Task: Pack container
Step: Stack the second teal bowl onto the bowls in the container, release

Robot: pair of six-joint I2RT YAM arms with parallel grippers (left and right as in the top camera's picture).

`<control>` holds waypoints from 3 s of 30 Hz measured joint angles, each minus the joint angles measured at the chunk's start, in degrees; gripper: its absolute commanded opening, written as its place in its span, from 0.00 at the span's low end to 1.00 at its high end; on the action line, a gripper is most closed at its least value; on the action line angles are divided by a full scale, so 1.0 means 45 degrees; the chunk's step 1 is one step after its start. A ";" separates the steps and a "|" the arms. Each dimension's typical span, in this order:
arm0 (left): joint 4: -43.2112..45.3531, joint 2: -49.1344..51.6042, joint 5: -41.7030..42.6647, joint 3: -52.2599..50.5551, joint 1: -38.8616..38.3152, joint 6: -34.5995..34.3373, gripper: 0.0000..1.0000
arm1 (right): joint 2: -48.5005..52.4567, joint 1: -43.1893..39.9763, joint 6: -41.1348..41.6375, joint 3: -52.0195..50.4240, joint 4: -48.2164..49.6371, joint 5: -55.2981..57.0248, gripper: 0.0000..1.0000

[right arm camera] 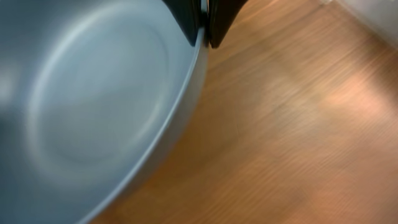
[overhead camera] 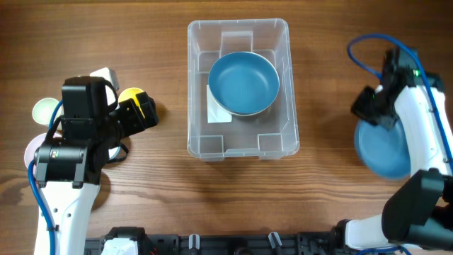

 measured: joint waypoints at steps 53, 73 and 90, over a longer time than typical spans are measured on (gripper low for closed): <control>0.0131 0.0000 0.0000 0.0000 0.0000 0.0000 1.00 | 0.2739 0.9923 -0.4838 0.8548 -0.2681 -0.1914 0.04; 0.0126 0.0000 0.0000 0.0000 0.0000 0.0000 1.00 | 0.2885 0.8573 -0.1914 0.1418 0.1783 -0.2157 0.04; 0.0165 0.0000 0.0000 0.0000 0.0000 0.0000 1.00 | 0.3390 0.8340 -0.1715 0.1287 0.1486 -0.2312 0.04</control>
